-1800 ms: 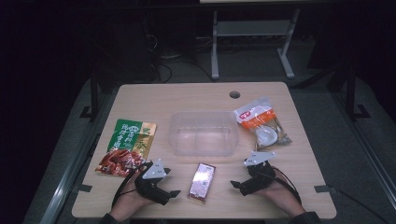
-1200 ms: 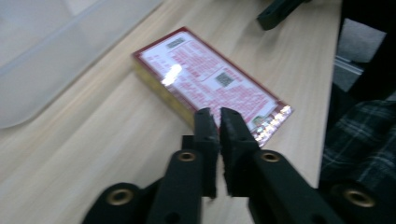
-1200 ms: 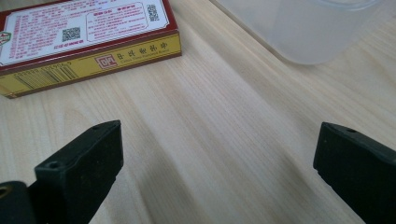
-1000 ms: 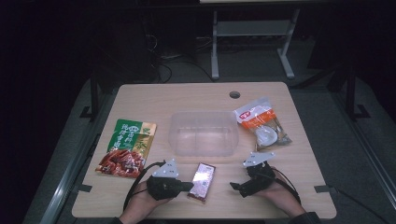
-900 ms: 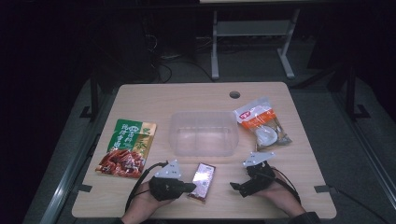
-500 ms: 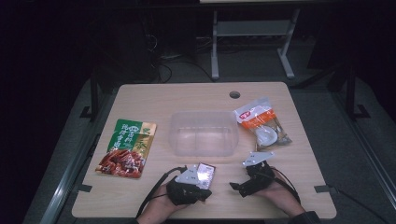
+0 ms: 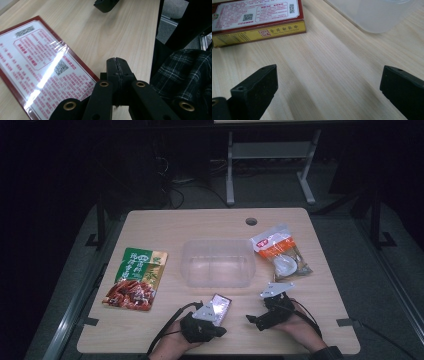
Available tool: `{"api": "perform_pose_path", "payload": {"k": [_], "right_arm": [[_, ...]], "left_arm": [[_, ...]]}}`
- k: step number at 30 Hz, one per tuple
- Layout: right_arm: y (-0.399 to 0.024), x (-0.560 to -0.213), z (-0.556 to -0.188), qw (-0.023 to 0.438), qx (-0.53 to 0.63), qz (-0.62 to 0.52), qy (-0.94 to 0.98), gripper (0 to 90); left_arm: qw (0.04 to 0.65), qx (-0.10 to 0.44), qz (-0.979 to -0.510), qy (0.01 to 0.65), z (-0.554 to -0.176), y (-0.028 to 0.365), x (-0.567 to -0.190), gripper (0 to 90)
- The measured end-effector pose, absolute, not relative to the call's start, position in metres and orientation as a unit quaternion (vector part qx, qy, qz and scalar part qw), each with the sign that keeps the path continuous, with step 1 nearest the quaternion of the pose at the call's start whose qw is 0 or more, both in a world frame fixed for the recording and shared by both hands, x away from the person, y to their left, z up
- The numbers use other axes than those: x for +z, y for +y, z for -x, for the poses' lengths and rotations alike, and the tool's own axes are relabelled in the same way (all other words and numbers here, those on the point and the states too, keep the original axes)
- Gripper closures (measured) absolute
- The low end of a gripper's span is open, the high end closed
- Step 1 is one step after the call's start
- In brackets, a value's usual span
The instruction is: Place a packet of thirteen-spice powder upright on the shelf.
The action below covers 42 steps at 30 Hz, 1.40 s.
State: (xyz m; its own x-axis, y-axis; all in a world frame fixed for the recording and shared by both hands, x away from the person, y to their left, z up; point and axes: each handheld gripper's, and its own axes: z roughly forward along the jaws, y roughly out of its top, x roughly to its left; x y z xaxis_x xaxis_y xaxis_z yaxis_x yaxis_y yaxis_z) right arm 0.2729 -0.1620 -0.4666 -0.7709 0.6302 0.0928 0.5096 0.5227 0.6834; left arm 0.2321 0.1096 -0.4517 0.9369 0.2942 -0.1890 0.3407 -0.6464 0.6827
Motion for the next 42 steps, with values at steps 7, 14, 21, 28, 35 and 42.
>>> {"api": "perform_pose_path", "payload": {"k": [7, 14, 21, 28, 35, 42], "right_arm": [[-0.162, -0.466, -0.272, 0.083, 0.365, -0.327, 0.867, 1.1], [-0.161, -0.467, -0.272, 0.084, 0.363, -0.323, 0.87, 1.1], [-0.16, -0.467, -0.272, 0.083, 0.36, -0.323, 0.871, 1.1], [-0.159, -0.468, -0.272, 0.085, 0.357, -0.32, 0.873, 1.1], [-0.159, -0.468, -0.272, 0.087, 0.355, -0.319, 0.875, 1.2], [-0.158, -0.468, -0.271, 0.088, 0.356, -0.31, 0.877, 1.2]], "left_arm": [[0.374, -0.023, -0.908, 0.186, -0.234, 0.121, -0.451, 89.7], [0.371, -0.02, -0.906, 0.201, -0.239, 0.135, -0.451, 89.7], [0.364, -0.006, -0.907, 0.209, -0.245, 0.146, -0.449, 89.7], [0.356, 0.006, -0.909, 0.218, -0.251, 0.156, -0.448, 89.7], [0.345, 0.02, -0.91, 0.231, -0.257, 0.165, -0.448, 89.6], [0.36, 0.015, -0.905, 0.226, -0.257, 0.167, -0.444, 83.0]]}}
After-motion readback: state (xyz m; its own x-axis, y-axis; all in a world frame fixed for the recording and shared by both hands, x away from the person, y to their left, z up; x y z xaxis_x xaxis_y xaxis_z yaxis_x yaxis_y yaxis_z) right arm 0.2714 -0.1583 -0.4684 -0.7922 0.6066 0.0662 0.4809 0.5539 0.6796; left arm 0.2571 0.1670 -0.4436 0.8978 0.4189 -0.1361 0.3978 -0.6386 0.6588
